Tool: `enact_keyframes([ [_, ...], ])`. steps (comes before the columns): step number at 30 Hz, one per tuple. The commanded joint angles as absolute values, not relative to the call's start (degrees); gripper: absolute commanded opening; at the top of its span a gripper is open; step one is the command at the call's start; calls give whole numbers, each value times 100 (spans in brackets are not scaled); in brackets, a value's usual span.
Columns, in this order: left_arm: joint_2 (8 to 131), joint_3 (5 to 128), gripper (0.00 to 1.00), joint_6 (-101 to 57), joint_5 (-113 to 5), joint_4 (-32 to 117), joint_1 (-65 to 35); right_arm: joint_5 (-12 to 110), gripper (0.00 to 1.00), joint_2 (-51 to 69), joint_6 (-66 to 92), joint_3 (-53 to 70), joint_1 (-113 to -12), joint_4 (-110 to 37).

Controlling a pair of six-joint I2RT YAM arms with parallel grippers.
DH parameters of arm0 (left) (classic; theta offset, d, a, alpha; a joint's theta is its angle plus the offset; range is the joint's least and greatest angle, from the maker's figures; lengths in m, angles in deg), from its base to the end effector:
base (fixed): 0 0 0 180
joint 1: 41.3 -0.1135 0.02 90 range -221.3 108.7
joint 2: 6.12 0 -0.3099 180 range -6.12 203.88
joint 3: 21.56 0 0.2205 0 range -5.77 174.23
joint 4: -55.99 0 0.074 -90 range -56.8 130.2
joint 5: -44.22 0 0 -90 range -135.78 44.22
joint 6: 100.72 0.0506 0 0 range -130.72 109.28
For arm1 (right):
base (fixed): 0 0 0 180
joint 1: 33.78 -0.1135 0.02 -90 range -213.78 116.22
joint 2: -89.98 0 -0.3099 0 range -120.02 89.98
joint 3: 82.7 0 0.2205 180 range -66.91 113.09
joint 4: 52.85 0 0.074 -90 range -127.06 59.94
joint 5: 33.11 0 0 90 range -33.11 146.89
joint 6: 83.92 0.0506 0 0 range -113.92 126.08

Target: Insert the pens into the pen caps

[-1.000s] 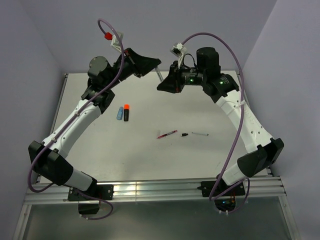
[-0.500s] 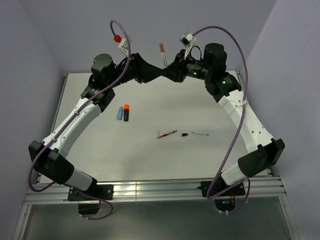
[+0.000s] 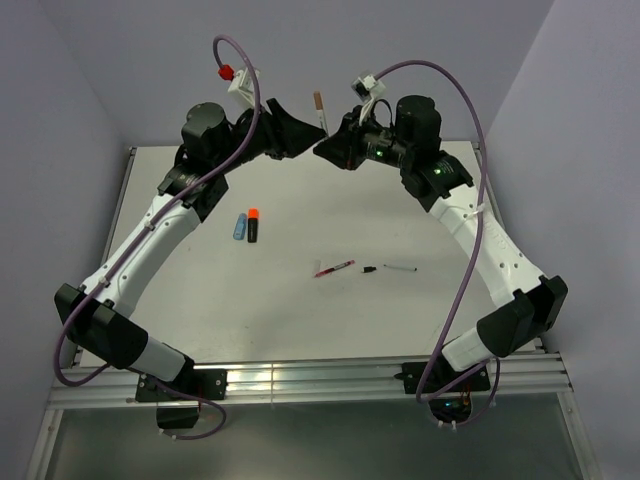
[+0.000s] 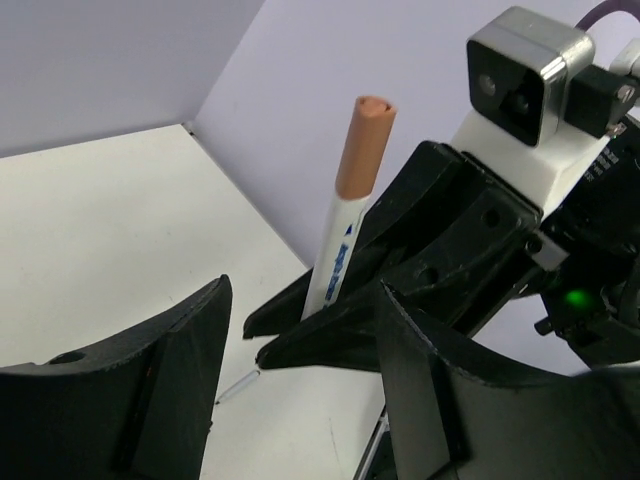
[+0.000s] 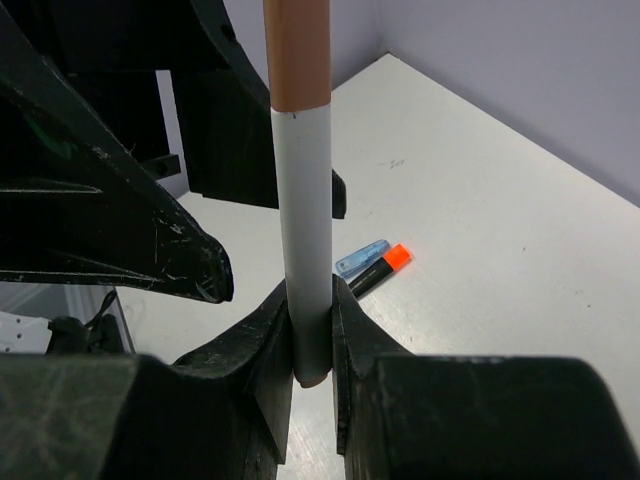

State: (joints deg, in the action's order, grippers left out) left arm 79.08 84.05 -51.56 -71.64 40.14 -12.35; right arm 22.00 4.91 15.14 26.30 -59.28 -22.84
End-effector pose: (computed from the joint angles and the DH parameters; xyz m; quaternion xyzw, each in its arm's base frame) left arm 0.2692 -0.1741 0.5087 0.0950 0.6747 -0.5341 0.5005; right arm 0.2671 0.1595 0.4995 -0.2998 0.6735 0.4023 0.5429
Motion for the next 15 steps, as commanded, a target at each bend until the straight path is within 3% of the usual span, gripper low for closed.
enact_keyframes([
  [1,7763,8590,63,-5000,-7029,4239,-1203,2490,0,772,1408,2547,-6041,-2467],
  [15,8054,8985,49,-4666,-6256,3677,-922,2780,0,772,1311,2538,-6340,-2344],
])
